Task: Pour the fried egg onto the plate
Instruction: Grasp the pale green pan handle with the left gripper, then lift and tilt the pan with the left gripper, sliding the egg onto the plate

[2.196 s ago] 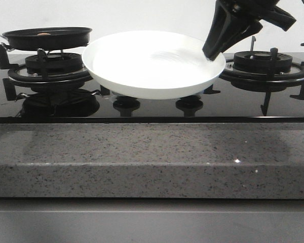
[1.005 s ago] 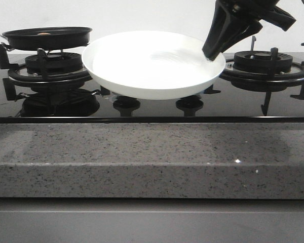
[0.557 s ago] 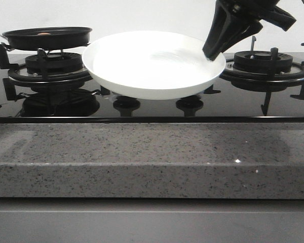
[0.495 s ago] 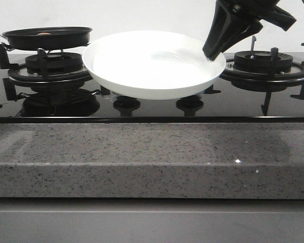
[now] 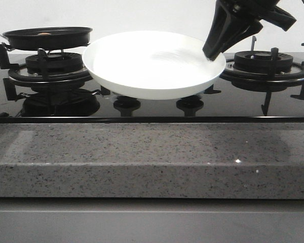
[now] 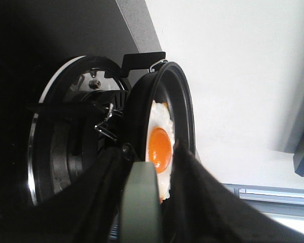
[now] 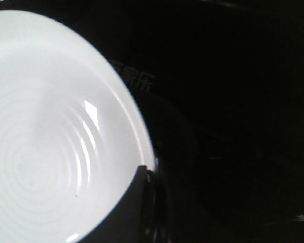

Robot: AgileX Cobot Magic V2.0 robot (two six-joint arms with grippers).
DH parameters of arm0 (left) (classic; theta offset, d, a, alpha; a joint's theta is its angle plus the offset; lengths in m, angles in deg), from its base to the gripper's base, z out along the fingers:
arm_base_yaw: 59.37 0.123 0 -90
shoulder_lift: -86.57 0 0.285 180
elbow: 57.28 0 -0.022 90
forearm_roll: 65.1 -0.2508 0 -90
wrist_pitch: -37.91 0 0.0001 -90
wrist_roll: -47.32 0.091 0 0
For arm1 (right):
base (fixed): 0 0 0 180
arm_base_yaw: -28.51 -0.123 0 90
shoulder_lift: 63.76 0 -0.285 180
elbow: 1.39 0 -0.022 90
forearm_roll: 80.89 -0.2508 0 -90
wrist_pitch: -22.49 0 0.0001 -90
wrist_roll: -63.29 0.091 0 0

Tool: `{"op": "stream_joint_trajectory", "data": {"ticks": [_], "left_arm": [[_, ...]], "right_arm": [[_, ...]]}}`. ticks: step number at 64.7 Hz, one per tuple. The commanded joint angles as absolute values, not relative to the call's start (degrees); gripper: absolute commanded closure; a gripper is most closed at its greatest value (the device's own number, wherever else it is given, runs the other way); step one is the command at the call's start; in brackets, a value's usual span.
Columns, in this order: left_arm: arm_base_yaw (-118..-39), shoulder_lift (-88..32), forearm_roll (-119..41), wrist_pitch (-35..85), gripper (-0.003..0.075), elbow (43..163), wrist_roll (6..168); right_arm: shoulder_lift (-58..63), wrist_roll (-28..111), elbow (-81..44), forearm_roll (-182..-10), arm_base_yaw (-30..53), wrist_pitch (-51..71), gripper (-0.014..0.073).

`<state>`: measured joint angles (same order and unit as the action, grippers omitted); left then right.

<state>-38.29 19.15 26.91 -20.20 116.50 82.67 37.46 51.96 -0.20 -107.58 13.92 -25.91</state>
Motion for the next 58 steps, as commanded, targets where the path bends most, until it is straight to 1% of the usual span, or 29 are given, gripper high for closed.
{"op": "stream_joint_trajectory", "data": {"ticks": [1, 14, 23, 32, 43, 58], "left_arm": [[-38.54, 16.61, 30.78, -23.50, 0.0573, 118.34, 82.85], [-38.54, 16.61, 31.49, -24.61, 0.0678, 118.34, 82.85], [-38.54, 16.61, 35.12, -27.46, 0.0738, 118.34, 82.85], [-38.54, 16.20, 37.96, -30.42, 0.0739, 118.34, 85.24], [-38.54, 13.11, 38.07, -30.45, 0.0739, 118.34, 87.88], [-38.69, 4.77, 33.66, -28.16, 0.0739, 118.34, 93.07]], "right_arm": [[35.35, 51.54, 1.08, -109.17, 13.99, -23.50, 0.0651], [35.35, 51.54, 1.08, -109.17, 13.99, -23.50, 0.0651], [35.35, 51.54, 1.08, -109.17, 13.99, -23.50, 0.0651], [35.35, 51.54, 1.08, -109.17, 13.99, -23.50, 0.0651], [35.35, 51.54, 1.08, -109.17, 13.99, -23.50, 0.0651], [35.35, 51.54, 1.08, -109.17, 13.99, -23.50, 0.0651]]}}
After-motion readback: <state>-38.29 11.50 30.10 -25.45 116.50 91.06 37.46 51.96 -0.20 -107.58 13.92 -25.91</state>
